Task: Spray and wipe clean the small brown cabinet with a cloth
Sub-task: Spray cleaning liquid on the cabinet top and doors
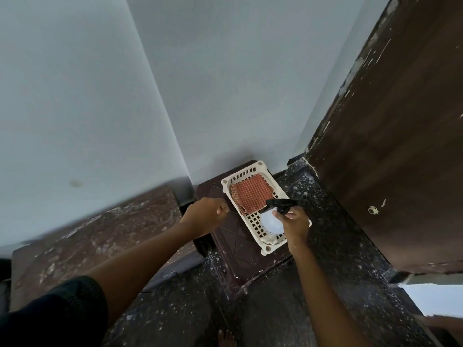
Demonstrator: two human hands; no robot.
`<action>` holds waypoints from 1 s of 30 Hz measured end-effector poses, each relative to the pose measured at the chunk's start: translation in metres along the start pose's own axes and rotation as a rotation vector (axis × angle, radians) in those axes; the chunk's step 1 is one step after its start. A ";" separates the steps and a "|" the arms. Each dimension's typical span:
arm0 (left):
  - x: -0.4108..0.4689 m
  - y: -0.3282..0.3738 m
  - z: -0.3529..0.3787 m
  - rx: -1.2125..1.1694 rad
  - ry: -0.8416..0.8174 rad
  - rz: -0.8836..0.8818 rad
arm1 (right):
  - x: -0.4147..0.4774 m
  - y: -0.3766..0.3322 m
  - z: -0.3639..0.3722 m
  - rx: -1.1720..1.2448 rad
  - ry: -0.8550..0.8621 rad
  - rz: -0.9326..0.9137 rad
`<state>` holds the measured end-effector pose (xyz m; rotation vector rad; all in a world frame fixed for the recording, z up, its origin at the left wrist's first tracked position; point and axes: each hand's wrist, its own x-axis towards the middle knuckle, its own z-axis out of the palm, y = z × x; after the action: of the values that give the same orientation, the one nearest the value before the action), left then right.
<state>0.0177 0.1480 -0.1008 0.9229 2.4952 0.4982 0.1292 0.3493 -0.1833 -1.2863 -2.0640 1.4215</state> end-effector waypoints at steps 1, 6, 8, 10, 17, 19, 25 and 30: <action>-0.001 0.001 -0.001 -0.034 0.009 -0.003 | -0.004 -0.005 -0.001 -0.006 0.026 -0.030; -0.004 0.008 -0.002 -0.139 0.035 0.001 | -0.023 -0.055 -0.011 -0.024 0.109 -0.284; -0.010 0.012 -0.003 -0.179 -0.080 -0.046 | -0.033 -0.083 -0.014 -0.019 0.113 -0.357; -0.020 0.018 -0.001 -0.306 -0.195 -0.027 | -0.049 -0.114 -0.016 0.020 0.073 -0.412; -0.087 -0.014 -0.030 -0.775 0.067 -0.047 | -0.128 -0.190 0.033 0.141 -0.122 -0.558; -0.109 -0.033 -0.040 -0.764 0.103 -0.075 | -0.146 -0.200 0.052 0.177 -0.207 -0.547; -0.190 -0.118 -0.074 -0.746 0.127 -0.101 | -0.227 -0.231 0.132 0.268 -0.707 -0.376; -0.253 -0.192 -0.087 -0.820 0.073 -0.166 | -0.290 -0.227 0.210 0.340 -0.931 -0.255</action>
<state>0.0472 -0.1759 -0.0493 0.3676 2.0708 1.3641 0.0315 -0.0288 -0.0193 -0.1836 -2.1913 2.3738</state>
